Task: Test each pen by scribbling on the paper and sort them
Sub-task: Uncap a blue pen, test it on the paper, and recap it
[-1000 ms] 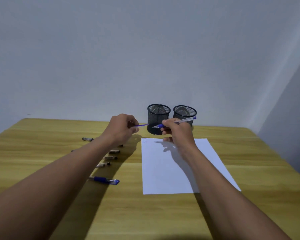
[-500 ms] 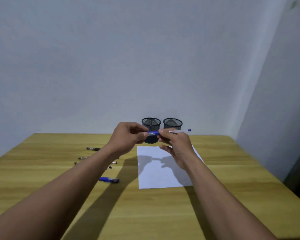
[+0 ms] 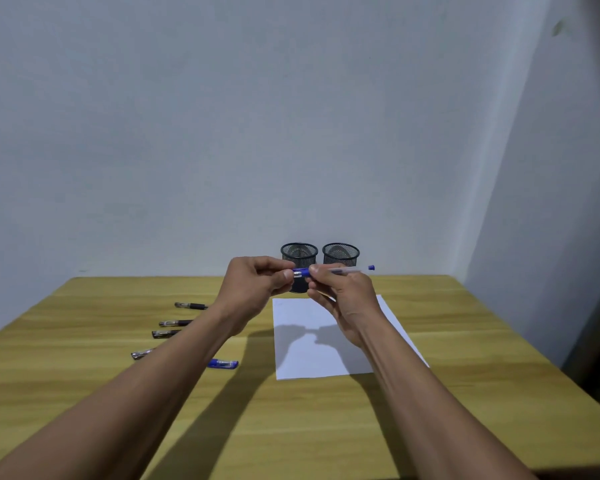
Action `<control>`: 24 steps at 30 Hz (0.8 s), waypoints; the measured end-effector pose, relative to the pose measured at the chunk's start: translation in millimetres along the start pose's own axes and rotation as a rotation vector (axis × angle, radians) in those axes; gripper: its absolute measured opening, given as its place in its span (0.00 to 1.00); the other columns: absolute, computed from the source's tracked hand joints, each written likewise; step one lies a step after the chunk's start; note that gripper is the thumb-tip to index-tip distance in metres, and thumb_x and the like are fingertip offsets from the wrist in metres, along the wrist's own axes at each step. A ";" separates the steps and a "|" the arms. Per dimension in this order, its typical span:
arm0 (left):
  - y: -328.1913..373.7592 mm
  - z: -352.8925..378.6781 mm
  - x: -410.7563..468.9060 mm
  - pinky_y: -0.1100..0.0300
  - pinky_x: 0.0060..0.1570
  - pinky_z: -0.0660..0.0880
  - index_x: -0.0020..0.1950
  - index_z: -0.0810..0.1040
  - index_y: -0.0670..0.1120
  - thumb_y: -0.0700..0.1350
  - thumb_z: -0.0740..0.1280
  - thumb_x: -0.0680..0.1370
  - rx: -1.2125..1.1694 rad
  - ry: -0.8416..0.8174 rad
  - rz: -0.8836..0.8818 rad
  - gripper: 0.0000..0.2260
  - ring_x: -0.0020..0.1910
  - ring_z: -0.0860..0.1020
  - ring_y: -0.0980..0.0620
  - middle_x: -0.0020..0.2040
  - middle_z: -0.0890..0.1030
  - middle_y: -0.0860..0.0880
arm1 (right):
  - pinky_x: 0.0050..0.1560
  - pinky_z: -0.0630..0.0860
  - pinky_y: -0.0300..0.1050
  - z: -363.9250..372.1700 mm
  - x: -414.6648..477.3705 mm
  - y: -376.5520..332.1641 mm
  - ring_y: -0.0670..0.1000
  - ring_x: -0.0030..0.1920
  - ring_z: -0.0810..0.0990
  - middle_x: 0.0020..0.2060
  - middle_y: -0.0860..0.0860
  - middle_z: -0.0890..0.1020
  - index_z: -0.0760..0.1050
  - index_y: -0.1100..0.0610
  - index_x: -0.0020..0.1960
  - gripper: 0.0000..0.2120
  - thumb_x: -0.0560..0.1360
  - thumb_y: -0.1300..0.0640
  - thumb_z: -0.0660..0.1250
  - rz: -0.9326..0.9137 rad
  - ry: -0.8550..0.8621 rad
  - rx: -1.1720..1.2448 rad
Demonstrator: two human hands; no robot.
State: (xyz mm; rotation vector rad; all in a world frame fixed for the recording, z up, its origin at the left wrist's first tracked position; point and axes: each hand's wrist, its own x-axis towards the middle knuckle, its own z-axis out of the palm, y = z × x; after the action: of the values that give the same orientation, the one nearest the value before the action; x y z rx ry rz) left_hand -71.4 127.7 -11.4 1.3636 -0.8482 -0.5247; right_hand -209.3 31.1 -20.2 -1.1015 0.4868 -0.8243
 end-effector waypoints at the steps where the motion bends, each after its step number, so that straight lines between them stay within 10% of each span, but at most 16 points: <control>1: -1.1 -1.0 -0.7 0.65 0.43 0.80 0.49 0.84 0.38 0.33 0.71 0.75 0.012 0.001 -0.003 0.04 0.39 0.84 0.50 0.40 0.84 0.41 | 0.43 0.84 0.40 0.1 -0.3 -0.8 0.48 0.36 0.84 0.36 0.56 0.85 0.81 0.62 0.45 0.02 0.76 0.64 0.73 0.000 -0.014 -0.034; 24: -18.5 64.4 31.0 0.51 0.57 0.78 0.59 0.82 0.45 0.46 0.72 0.75 0.409 -0.081 0.067 0.14 0.48 0.82 0.45 0.51 0.85 0.46 | 0.38 0.73 0.40 -100.5 0.7 -45.2 0.44 0.34 0.78 0.34 0.48 0.85 0.86 0.51 0.42 0.04 0.74 0.58 0.73 -0.269 0.156 -1.090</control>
State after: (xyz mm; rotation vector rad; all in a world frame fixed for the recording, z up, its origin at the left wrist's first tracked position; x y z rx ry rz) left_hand -99.9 60.6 -23.3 1.6863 -1.1064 -0.3670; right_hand -295.5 -37.5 -18.3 -2.1445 0.9876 -0.8866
